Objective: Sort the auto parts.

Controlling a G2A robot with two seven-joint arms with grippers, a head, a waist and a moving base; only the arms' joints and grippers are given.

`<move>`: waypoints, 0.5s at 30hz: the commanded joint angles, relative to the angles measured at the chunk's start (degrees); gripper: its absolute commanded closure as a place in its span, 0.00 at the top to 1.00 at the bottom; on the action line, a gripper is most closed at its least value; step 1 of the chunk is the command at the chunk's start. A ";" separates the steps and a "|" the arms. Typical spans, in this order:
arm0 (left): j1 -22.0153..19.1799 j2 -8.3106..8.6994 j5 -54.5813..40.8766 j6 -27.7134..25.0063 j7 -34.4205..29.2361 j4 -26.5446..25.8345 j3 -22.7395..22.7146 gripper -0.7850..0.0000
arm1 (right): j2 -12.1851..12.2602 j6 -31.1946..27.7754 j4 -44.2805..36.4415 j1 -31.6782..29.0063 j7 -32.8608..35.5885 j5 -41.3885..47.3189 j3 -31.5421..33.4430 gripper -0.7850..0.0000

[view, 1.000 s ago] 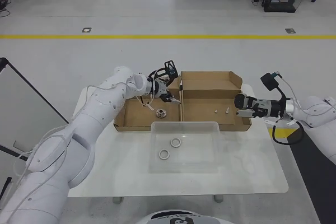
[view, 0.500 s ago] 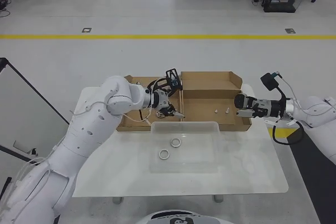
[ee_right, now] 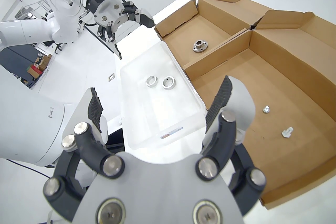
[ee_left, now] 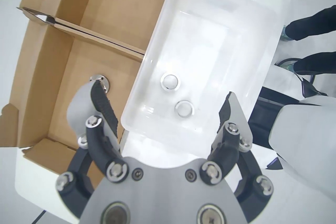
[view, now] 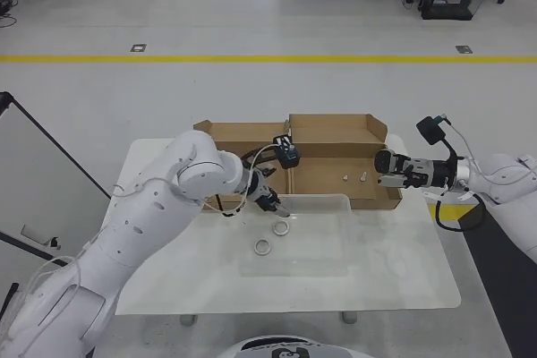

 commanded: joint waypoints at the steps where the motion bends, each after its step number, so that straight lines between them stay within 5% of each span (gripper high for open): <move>1: -0.59 -0.25 -0.10 1.62 -1.66 -0.20 1.34 1.00 | 0.00 0.00 0.00 0.00 0.00 0.00 0.00 1.00; 9: -0.40 -0.25 -0.14 1.51 -1.30 -0.23 1.39 1.00 | 0.00 0.00 0.00 0.00 0.00 0.00 0.00 1.00; 15: -0.81 -0.31 2.65 -4.95 -0.93 -3.63 6.40 1.00 | 0.00 0.00 0.00 0.00 0.00 0.00 0.00 1.00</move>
